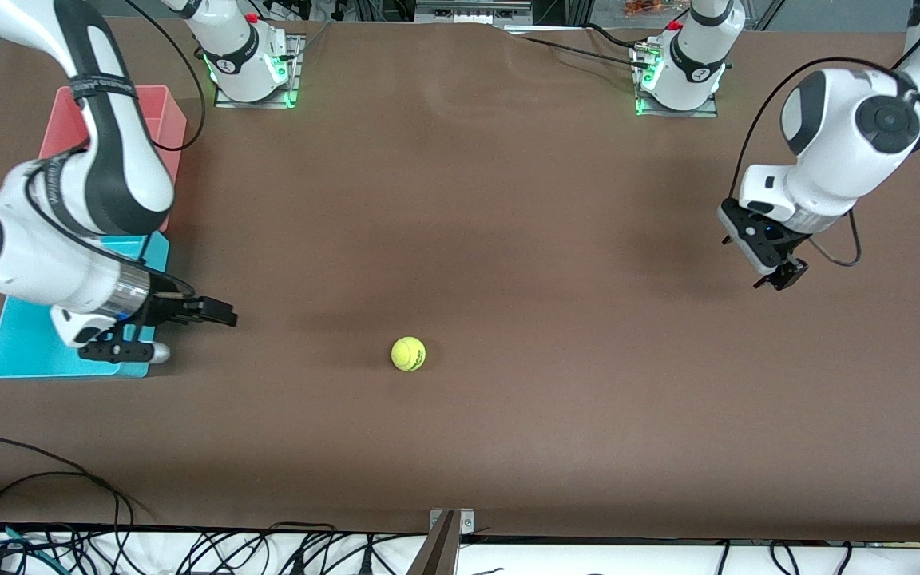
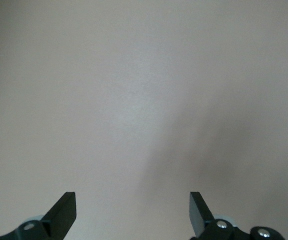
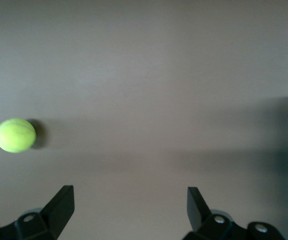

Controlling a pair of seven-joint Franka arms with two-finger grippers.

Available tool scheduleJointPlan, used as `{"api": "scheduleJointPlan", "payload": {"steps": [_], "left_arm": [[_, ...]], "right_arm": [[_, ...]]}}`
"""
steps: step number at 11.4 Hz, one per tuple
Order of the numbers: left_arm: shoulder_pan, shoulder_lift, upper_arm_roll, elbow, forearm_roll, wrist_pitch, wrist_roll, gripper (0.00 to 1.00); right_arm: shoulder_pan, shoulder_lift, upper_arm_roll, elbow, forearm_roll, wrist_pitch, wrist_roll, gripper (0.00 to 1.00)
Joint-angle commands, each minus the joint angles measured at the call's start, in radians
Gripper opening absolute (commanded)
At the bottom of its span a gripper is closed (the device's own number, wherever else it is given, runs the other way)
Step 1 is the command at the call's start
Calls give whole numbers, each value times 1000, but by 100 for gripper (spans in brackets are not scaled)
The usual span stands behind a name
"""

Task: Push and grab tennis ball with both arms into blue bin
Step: 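Raise the left gripper away while the right gripper reaches the ball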

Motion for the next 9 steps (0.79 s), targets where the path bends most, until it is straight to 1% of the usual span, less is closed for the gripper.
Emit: {"api": "scheduleJointPlan", "payload": {"steps": [1, 2, 3, 5, 7, 9], "left_arm": [[29, -133, -2, -55, 20, -5, 0, 100], [44, -153, -2, -53, 20, -5, 0, 100], [46, -165, 0, -47, 20, -16, 0, 100], [47, -199, 0, -30, 20, -63, 0, 100], [47, -205, 0, 29, 20, -155, -1, 100], [63, -205, 0, 108, 20, -255, -1, 100]], "right_arm": [[55, 52, -3, 13, 30, 106, 51, 100], [72, 68, -3, 13, 60, 141, 73, 100], [100, 76, -5, 13, 73, 167, 105, 100], [164, 92, -5, 13, 74, 221, 218, 100], [222, 131, -5, 13, 74, 308, 295, 100], [271, 176, -3, 14, 73, 406, 323, 100]]}}
